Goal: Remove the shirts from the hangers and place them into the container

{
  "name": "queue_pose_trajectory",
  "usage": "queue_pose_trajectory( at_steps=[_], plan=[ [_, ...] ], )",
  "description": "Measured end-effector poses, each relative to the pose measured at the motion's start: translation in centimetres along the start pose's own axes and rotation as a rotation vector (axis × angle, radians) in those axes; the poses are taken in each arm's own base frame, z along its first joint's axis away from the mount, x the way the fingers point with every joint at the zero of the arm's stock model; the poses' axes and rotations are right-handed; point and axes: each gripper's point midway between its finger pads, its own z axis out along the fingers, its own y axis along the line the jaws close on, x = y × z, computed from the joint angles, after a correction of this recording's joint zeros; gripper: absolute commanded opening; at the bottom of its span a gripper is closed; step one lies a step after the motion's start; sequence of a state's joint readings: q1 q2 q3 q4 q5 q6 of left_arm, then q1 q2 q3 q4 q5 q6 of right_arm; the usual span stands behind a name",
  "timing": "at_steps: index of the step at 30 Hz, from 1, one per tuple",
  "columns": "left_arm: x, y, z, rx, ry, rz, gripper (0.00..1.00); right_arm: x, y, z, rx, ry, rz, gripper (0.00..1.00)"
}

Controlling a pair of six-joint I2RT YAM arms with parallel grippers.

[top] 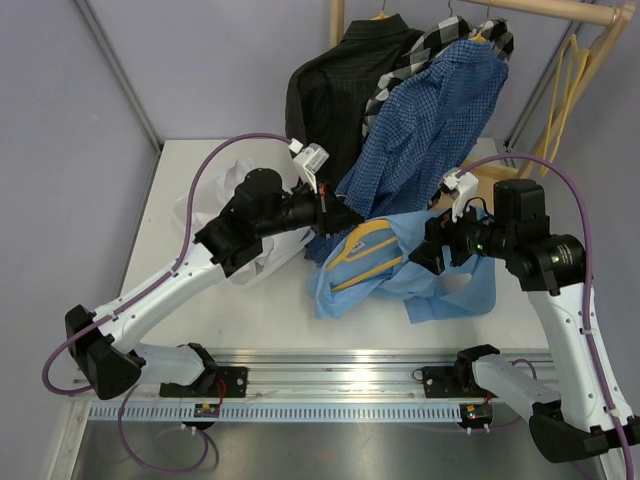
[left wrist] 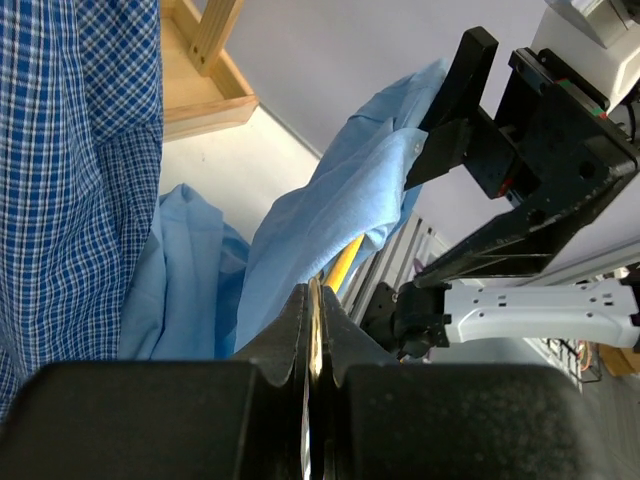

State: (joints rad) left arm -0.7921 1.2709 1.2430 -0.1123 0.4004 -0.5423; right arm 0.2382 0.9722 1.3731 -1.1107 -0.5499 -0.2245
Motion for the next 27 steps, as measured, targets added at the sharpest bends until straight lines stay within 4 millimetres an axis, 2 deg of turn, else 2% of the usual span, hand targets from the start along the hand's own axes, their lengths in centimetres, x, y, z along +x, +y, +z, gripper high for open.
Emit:
queue_pose_trajectory(
  at_steps=[3,4,5,7,8,10,11,16,24,27],
  plan=[
    [-0.3,-0.4,0.0,0.015,-0.012,-0.011,0.0,-1.2,-0.1,-0.2,0.015,-0.054,0.005,0.67],
    [-0.4,-0.5,0.0,0.02,-0.014,-0.014,0.0,-1.4,0.0,-0.2,0.013,-0.064,0.006,0.61],
    [-0.5,-0.6,0.0,0.026,-0.016,-0.018,0.0,-1.7,0.1,-0.1,0.003,-0.073,0.007,0.52],
    [-0.7,-0.8,0.1,0.034,-0.022,-0.023,0.0,-2.0,0.4,0.2,-0.026,-0.078,0.015,0.41],
    [-0.7,-0.9,0.1,0.037,-0.024,-0.025,0.0,-2.1,0.5,0.4,-0.038,-0.075,0.023,0.28],
    [-0.9,-1.0,0.1,0.045,-0.029,-0.026,0.0,-2.1,0.5,1.0,-0.062,-0.063,0.03,0.13],
    [-0.9,-1.1,0.1,0.048,-0.03,-0.026,0.0,-2.1,0.5,1.3,-0.074,-0.054,0.036,0.0],
    [-0.7,-0.8,0.4,0.053,-0.019,-0.013,0.0,-3.0,1.5,1.8,-0.17,-0.047,0.044,0.0],
    [0.7,0.0,2.4,0.09,0.061,0.043,0.0,-8.8,5.4,-0.1,-0.405,-0.168,-0.028,0.0],
    [1.2,0.3,2.6,0.095,0.077,0.059,0.0,-9.4,6.0,0.5,-0.464,-0.158,-0.014,0.0]
  ],
)
